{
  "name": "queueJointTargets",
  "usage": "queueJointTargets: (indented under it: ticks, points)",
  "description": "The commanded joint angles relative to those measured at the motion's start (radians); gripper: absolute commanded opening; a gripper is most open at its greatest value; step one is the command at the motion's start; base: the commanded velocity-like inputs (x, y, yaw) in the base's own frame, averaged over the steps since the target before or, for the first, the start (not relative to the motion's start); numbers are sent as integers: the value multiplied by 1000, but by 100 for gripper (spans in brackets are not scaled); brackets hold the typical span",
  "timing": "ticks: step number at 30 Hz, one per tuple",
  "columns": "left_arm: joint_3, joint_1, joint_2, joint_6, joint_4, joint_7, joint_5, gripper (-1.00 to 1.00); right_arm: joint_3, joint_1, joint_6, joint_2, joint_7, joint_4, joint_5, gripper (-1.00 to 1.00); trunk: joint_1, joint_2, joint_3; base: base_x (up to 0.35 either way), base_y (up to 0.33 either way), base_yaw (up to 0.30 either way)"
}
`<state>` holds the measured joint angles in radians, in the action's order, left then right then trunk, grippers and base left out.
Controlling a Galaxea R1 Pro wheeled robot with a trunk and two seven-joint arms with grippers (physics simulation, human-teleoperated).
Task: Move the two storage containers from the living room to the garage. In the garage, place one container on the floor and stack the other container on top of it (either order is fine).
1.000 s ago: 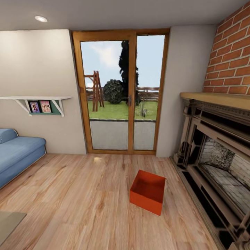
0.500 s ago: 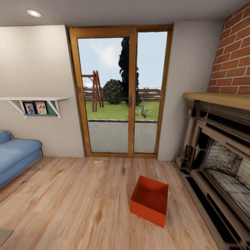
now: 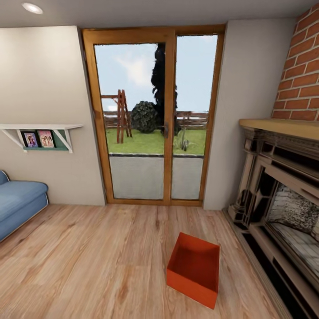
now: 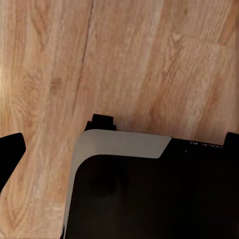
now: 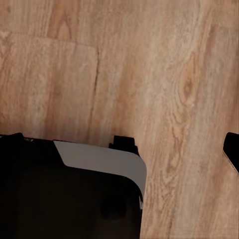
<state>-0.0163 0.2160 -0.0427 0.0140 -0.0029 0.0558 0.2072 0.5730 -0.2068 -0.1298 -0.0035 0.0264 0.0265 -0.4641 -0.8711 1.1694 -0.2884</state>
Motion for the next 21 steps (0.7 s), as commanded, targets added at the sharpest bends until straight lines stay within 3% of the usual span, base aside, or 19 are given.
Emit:
queueJointTargets:
  ticks: [1, 21]
  points:
    - [-2, 0, 0, 1, 0, 4, 9, 100, 8, -1, -5, 0, 3, 3, -10, 100, -1, 1, -1, 321, 0, 0]
    - [-2, 0, 0, -10, 0, 4, 9, 100, 8, -1, -5, 0, 3, 3, -10, 100, -1, 1, -1, 321, 0, 0]
